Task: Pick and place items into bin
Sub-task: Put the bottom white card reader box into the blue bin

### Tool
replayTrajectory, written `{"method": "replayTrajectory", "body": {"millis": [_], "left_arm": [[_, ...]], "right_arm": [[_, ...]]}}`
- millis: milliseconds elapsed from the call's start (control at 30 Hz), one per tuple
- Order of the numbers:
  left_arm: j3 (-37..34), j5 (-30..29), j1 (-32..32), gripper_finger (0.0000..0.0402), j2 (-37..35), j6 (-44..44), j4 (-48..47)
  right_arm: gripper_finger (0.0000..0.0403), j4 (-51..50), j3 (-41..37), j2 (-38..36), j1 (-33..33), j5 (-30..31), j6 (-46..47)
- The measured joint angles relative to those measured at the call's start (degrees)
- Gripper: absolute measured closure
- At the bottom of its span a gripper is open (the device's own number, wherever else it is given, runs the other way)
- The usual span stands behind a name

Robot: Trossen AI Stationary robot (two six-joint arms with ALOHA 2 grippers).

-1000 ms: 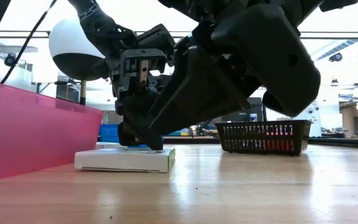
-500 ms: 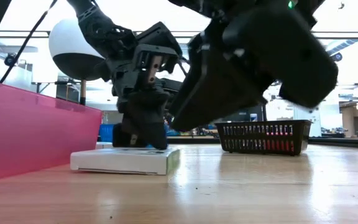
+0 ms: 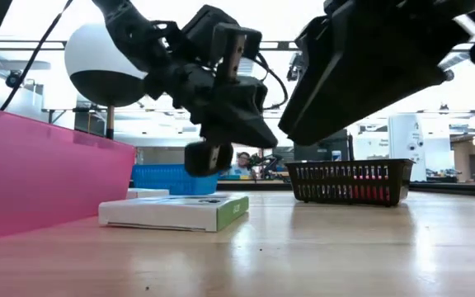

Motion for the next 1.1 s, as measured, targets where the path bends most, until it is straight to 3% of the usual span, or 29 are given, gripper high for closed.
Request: {"method": "replayTrajectory", "body": {"millis": [300,567,1100], "left_arm": [[0.0,-1.2,-0.5,0.0401,-6.8,9.2,-20.3],[0.0,-11.3,-1.6,0.0401,-12.4,6.0,-40.9],[-0.6,-12.7,-3.1,0.0402,-7.4,-2.5,-42.3]], "right_arm": [[0.0212,-0.9,-0.2,0.0,0.3,0.0,1.4],[0.0212,-1.9,-0.3,0.0,0.2,1.9,1.4],[0.0227,-3.1,-0.5,0.1,0.2,3.1,1.4]]}}
